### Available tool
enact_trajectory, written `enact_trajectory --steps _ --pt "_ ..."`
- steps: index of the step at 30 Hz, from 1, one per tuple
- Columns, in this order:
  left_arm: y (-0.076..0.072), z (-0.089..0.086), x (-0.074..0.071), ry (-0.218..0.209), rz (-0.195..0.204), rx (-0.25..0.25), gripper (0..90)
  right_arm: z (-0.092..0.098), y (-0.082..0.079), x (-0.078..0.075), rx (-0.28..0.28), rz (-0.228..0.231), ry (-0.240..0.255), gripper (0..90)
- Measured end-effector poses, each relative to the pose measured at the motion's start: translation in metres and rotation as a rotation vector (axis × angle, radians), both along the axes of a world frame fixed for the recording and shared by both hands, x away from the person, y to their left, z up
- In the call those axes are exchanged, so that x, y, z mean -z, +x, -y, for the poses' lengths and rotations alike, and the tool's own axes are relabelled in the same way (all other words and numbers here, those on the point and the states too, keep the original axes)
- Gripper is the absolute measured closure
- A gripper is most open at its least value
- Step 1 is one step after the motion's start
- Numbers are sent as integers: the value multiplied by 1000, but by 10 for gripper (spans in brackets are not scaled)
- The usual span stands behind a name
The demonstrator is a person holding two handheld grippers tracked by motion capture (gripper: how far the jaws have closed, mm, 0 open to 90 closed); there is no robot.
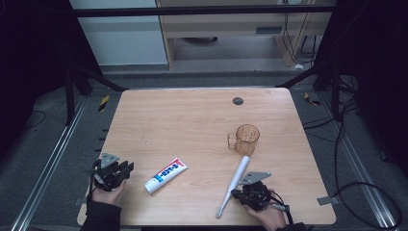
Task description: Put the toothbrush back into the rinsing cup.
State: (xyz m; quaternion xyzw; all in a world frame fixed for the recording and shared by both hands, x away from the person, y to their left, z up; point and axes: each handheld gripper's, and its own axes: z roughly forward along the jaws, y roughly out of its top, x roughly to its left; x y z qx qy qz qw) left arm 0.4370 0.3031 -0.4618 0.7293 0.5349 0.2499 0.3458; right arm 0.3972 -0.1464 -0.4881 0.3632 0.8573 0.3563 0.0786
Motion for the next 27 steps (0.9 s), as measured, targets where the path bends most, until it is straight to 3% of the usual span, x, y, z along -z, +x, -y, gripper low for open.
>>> enact_trajectory --steps 18,19,23,27 --pt "0 0 0 7 -3 1 714 -16 3 0 -16 19 15 893" --pt "0 -1 0 7 -3 0 715 -11 4 -5 2 45 32 894" --pt "1 -1 0 7 -2 1 716 0 8 -13 50 81 50 896" --pt "1 -1 1 10 -3 1 717 16 19 -22 137 138 73 896"
